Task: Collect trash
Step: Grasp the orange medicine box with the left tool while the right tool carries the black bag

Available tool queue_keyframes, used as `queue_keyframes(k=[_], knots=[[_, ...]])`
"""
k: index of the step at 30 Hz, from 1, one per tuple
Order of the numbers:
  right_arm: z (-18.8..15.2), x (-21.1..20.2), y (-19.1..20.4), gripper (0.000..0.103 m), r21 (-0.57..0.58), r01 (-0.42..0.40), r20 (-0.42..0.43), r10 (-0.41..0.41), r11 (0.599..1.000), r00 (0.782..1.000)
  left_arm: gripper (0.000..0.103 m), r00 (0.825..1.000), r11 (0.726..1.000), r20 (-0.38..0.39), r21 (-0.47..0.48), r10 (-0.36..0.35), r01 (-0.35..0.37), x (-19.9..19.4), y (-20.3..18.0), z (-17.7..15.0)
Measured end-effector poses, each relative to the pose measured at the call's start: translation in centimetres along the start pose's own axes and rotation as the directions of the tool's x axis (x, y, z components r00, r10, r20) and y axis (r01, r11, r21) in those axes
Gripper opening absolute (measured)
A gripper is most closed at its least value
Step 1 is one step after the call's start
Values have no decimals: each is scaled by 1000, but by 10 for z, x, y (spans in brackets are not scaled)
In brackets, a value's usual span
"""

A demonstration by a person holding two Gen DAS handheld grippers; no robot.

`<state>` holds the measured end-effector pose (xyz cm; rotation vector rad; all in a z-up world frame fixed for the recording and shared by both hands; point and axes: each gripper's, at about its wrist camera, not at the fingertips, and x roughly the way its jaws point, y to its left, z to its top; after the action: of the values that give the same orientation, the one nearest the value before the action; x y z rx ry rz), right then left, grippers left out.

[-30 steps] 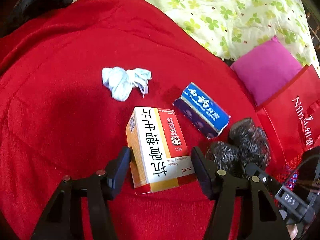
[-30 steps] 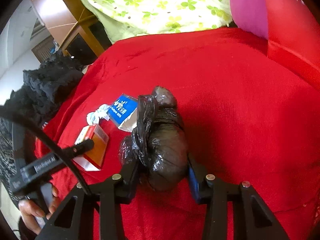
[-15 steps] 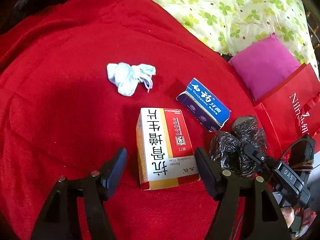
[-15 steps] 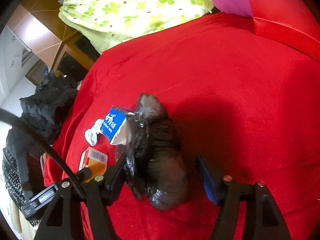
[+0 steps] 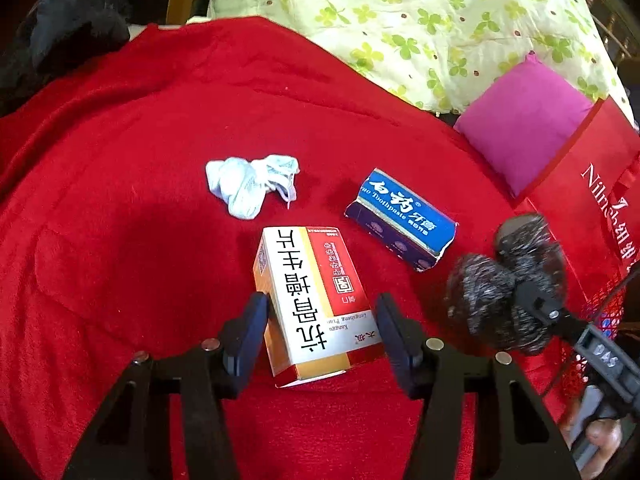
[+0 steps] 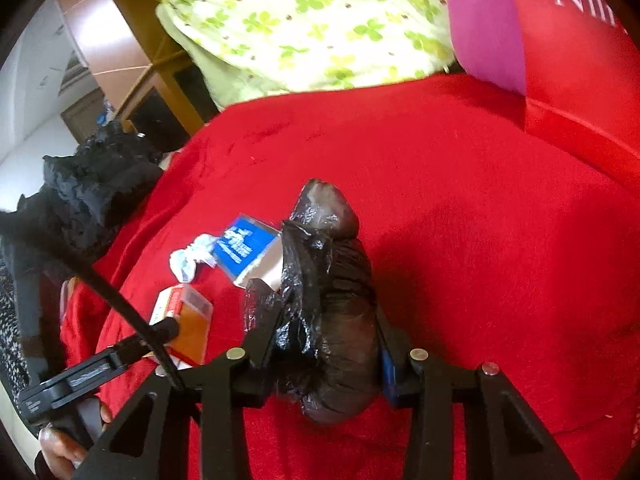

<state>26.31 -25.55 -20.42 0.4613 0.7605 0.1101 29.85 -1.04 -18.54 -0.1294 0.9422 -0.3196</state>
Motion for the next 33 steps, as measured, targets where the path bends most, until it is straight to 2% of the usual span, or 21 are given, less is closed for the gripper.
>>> queue_keyframes(k=[4, 9, 17, 22, 23, 24, 28, 30, 33], knots=[[4, -20, 3, 42, -39, 10, 64, -7, 999, 998, 57, 999, 1000, 30, 18, -19, 18, -7, -5, 0], [8, -47, 8, 42, -75, 7, 134, 3, 997, 991, 57, 993, 997, 110, 74, -40, 32, -29, -20, -1], [3, -90, 14, 42, -96, 3, 224, 18, 995, 974, 57, 977, 987, 213, 160, -33, -2, -71, -60, -28], [-10, -129, 22, 42, -119, 24, 310, 14, 993, 951, 56, 969, 976, 239, 219, -57, 4, -100, -91, -45], [-15, -139, 24, 42, -124, 27, 331, 15, 992, 944, 46, 967, 973, 247, 230, -59, 1, -106, -96, -46], [-19, -146, 25, 42, -127, 29, 342, 17, 991, 939, 41, 966, 969, 251, 249, -58, -7, -113, -104, -46], [-32, -180, 25, 42, -130, 38, 407, 19, 991, 913, 39, 955, 958, 293, 284, -51, -36, -138, -126, -46], [-36, -197, 21, 42, -124, 37, 439, 21, 992, 898, 35, 948, 955, 315, 294, -53, -44, -147, -136, -48], [-42, -216, 12, 42, -111, 52, 482, 8, 992, 876, 35, 941, 945, 335, 318, -40, -73, -149, -145, -51]])
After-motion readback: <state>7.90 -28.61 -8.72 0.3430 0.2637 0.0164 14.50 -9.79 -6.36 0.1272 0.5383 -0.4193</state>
